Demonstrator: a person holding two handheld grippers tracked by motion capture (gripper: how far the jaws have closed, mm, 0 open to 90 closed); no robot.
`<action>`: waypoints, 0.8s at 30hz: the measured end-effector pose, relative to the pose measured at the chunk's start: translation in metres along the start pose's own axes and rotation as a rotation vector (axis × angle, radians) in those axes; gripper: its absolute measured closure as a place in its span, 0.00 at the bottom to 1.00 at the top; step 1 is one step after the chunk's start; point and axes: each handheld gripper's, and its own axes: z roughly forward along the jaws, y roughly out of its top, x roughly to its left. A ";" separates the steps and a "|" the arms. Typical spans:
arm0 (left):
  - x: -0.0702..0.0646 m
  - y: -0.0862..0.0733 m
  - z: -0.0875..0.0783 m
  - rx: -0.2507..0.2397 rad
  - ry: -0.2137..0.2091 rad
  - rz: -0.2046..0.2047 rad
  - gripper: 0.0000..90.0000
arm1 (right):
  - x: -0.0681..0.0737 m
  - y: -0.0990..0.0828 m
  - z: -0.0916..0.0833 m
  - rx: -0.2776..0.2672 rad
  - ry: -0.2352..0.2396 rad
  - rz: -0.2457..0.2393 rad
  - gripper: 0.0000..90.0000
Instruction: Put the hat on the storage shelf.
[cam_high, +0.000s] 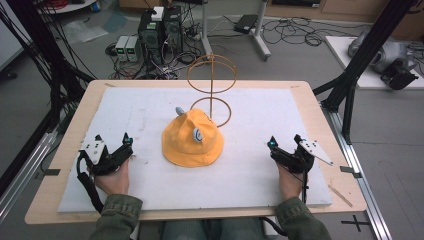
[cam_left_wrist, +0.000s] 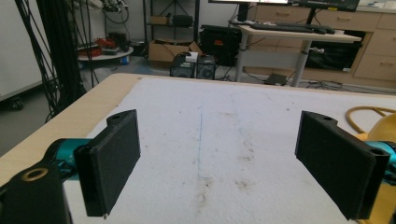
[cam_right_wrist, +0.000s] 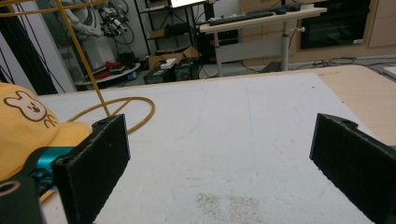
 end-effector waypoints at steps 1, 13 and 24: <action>0.000 0.000 0.000 0.000 0.000 0.000 0.16 | 0.000 0.000 0.000 0.000 -0.002 -0.001 0.05; -0.001 0.002 0.000 -0.004 -0.018 -0.006 0.16 | -0.001 0.000 0.000 -0.001 -0.006 0.001 0.05; -0.017 0.020 -0.005 -0.061 -0.112 0.032 0.16 | -0.001 -0.001 0.001 0.005 -0.001 0.003 0.05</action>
